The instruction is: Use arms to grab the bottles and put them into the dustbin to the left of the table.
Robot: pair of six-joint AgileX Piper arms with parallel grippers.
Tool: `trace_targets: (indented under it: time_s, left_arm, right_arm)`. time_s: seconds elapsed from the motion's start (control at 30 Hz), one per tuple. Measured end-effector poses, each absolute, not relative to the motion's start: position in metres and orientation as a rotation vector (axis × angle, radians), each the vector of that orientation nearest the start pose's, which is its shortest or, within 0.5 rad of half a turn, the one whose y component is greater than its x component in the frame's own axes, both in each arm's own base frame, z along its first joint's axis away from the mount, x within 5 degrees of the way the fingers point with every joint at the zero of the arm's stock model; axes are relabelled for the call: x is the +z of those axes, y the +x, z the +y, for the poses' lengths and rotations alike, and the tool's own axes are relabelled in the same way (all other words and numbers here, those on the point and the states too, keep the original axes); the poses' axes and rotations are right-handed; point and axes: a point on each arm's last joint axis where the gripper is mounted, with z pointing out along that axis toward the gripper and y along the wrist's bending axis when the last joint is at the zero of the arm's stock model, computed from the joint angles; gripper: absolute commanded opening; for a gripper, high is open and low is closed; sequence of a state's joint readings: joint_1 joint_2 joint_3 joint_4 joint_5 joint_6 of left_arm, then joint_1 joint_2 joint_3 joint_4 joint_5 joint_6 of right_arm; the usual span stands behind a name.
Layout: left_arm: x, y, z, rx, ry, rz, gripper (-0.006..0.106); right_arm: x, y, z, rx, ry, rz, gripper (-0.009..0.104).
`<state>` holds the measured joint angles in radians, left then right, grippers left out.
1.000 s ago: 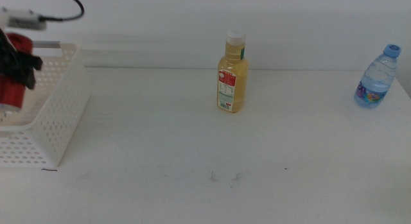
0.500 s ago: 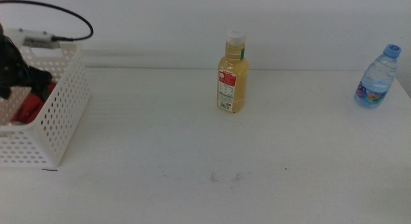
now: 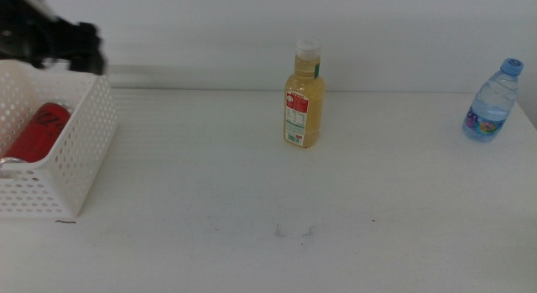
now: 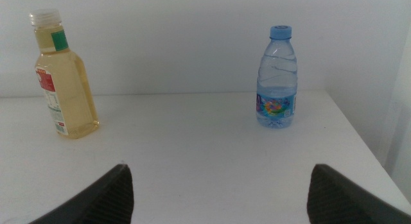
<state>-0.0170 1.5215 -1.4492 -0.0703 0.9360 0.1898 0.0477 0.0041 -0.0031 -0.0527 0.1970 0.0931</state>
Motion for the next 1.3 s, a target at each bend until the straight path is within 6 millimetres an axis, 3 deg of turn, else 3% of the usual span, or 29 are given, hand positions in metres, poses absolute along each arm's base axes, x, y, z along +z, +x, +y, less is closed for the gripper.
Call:
trace_targets:
  time_s: [0.2,0.3,0.43,0.6,0.77,0.97,1.3]
  left_arm:
    - [0.363,0.287,-0.075,-0.081,0.488,2.312,0.094]
    - [0.342,0.275,-0.108,-0.099,0.601,2.112,0.094]
    - [0.276,0.261,-0.145,-0.246,0.622,1.836,0.094]
    - [0.199,0.272,-0.166,-0.376,0.548,1.737,0.094]
    - [0.154,0.287,-0.182,-0.504,0.505,1.648,0.094]
    - [0.130,0.295,-0.189,-0.550,0.472,1.606,0.094]
    - [0.133,0.315,-0.200,-0.525,0.467,1.650,0.094]
  right_arm:
    - [0.196,0.056,0.002,0.058,0.003,1.682,0.081]
    - [0.196,0.056,0.002,0.058,0.003,1.682,0.081]
    - [0.196,0.056,0.002,0.058,0.003,1.682,0.081]
    - [0.196,0.056,0.002,0.058,0.003,1.682,0.081]
    - [0.196,0.056,0.002,0.060,0.004,1.682,0.081]
    - [0.196,0.056,0.002,0.061,0.005,1.682,0.081]
    - [0.196,0.056,0.002,0.061,0.005,1.682,0.081]
